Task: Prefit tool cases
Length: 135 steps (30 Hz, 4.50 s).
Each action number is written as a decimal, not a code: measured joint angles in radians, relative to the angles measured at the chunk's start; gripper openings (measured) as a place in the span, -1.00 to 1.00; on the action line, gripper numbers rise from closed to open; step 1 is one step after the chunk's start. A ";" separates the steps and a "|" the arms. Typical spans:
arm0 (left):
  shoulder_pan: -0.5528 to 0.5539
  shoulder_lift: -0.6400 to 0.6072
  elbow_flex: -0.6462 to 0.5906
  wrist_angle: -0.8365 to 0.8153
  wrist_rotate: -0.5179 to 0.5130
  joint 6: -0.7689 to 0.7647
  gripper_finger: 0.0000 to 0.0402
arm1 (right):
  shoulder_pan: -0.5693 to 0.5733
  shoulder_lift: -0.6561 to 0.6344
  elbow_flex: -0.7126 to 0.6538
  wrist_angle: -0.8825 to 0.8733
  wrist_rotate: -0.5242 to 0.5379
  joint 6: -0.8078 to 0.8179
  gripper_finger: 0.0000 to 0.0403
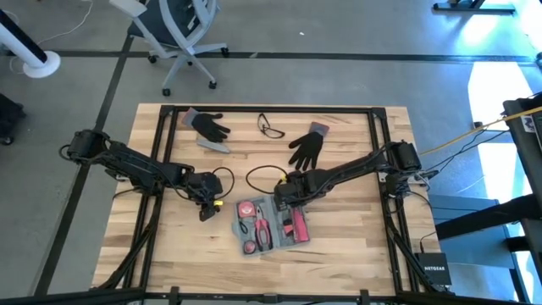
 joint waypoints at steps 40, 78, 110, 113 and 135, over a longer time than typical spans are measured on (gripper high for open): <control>0.000 0.000 0.000 -0.015 -0.003 0.069 -1.00 | 0.000 -0.017 0.222 -0.306 -0.052 -0.277 -0.83; 0.001 0.000 0.000 -0.021 0.020 -0.029 -1.00 | 0.000 0.145 0.235 -0.177 -0.141 -0.430 -0.97; -0.018 -0.159 -0.003 -0.274 0.004 0.084 -1.00 | -0.121 -0.485 -0.505 0.664 -0.195 -0.156 -0.97; -0.018 -0.160 -0.003 -0.262 0.000 0.069 -1.00 | -0.095 -0.529 -0.676 1.001 -0.128 -0.088 -0.97; -0.013 -0.161 -0.001 -0.253 0.007 -0.280 -1.00 | -0.213 -0.534 -1.207 1.611 -0.178 0.022 -0.98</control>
